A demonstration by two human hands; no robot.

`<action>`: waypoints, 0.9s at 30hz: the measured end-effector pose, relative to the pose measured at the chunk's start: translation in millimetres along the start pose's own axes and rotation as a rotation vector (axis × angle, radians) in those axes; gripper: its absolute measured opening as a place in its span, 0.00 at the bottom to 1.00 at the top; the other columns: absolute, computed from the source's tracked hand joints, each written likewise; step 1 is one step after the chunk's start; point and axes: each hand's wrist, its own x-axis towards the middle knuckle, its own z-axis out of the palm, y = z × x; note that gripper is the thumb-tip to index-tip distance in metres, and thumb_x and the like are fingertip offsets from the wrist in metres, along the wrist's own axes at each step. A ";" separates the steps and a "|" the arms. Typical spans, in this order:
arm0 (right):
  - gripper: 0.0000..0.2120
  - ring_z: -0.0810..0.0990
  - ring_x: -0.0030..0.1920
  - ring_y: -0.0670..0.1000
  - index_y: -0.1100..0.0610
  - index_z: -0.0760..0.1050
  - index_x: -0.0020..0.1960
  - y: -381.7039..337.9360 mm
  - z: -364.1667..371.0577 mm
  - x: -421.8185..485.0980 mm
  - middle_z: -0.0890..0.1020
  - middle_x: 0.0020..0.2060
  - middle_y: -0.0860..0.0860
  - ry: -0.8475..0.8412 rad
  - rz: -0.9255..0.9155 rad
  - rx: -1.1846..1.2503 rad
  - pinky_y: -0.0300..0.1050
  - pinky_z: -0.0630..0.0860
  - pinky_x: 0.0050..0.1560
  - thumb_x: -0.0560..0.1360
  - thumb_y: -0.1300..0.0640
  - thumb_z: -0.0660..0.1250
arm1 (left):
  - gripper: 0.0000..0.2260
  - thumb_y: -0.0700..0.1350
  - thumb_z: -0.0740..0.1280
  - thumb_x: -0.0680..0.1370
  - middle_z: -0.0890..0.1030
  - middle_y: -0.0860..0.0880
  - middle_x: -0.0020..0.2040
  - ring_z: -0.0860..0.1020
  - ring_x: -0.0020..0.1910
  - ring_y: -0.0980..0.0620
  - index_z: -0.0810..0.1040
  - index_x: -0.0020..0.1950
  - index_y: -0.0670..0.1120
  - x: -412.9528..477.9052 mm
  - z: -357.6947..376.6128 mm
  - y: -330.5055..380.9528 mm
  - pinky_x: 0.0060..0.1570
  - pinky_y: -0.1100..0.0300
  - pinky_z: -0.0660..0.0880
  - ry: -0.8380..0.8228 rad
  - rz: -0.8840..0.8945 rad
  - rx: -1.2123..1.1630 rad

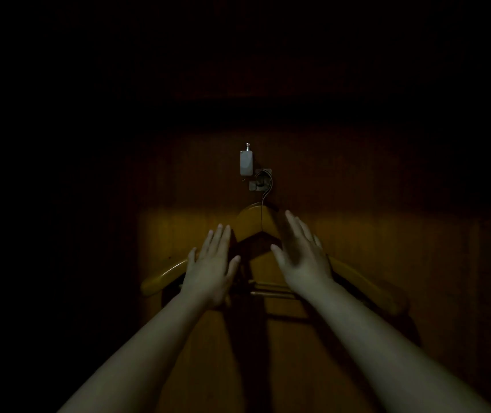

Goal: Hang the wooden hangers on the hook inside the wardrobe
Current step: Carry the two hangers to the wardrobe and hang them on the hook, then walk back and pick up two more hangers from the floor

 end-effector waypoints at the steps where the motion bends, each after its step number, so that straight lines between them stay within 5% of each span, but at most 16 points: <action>1: 0.30 0.51 0.76 0.53 0.48 0.45 0.76 -0.8 0.5 -7.7 0.51 0.77 0.49 -0.009 -0.002 -0.019 0.51 0.54 0.75 0.79 0.48 0.56 | 0.27 0.55 0.49 0.81 0.40 0.52 0.78 0.40 0.76 0.54 0.39 0.77 0.52 -9.7 -0.2 -1.8 0.74 0.49 0.41 -0.002 0.037 0.007; 4: 0.25 0.54 0.75 0.54 0.52 0.54 0.75 -11.8 -3.3 -32.1 0.60 0.74 0.54 -0.095 -0.053 -0.274 0.51 0.56 0.73 0.80 0.48 0.53 | 0.26 0.55 0.49 0.81 0.43 0.53 0.78 0.42 0.77 0.55 0.43 0.77 0.53 -39.6 -9.2 -4.2 0.74 0.52 0.42 -0.089 0.136 -0.011; 9: 0.20 0.67 0.68 0.53 0.52 0.64 0.71 -32.0 -18.2 -87.1 0.70 0.68 0.51 -0.221 0.007 -0.270 0.50 0.64 0.67 0.80 0.50 0.55 | 0.23 0.53 0.54 0.81 0.62 0.50 0.75 0.60 0.74 0.53 0.58 0.75 0.50 -95.6 -18.5 -7.4 0.73 0.55 0.58 -0.256 0.311 -0.111; 14: 0.18 0.76 0.61 0.55 0.48 0.67 0.68 -41.2 -17.6 -165.1 0.77 0.62 0.51 -0.361 0.168 -0.220 0.51 0.74 0.58 0.79 0.48 0.57 | 0.18 0.53 0.57 0.80 0.76 0.50 0.63 0.76 0.57 0.55 0.69 0.68 0.50 -152.8 -7.2 -21.1 0.58 0.56 0.75 -0.494 0.351 -0.212; 18: 0.18 0.79 0.48 0.49 0.48 0.68 0.68 -36.3 -5.5 -239.2 0.78 0.60 0.50 -0.456 0.293 -0.199 0.49 0.75 0.50 0.79 0.48 0.58 | 0.16 0.54 0.57 0.80 0.80 0.48 0.54 0.80 0.50 0.51 0.71 0.65 0.50 -205.0 12.8 -34.1 0.51 0.48 0.78 -0.677 0.389 -0.242; 24: 0.17 0.77 0.58 0.52 0.50 0.69 0.67 -27.7 11.0 -360.4 0.78 0.58 0.50 -0.589 0.549 -0.153 0.49 0.74 0.56 0.79 0.49 0.57 | 0.14 0.52 0.58 0.80 0.80 0.46 0.45 0.75 0.36 0.53 0.74 0.61 0.48 -292.4 51.3 -44.9 0.38 0.57 0.73 -0.910 0.421 -0.311; 27: 0.16 0.77 0.58 0.50 0.49 0.71 0.65 -23.5 20.3 -429.3 0.79 0.57 0.49 -0.632 0.716 -0.103 0.49 0.74 0.58 0.78 0.49 0.58 | 0.12 0.52 0.58 0.80 0.81 0.45 0.50 0.80 0.45 0.48 0.74 0.60 0.50 -342.4 75.7 -50.5 0.48 0.51 0.77 -1.039 0.416 -0.348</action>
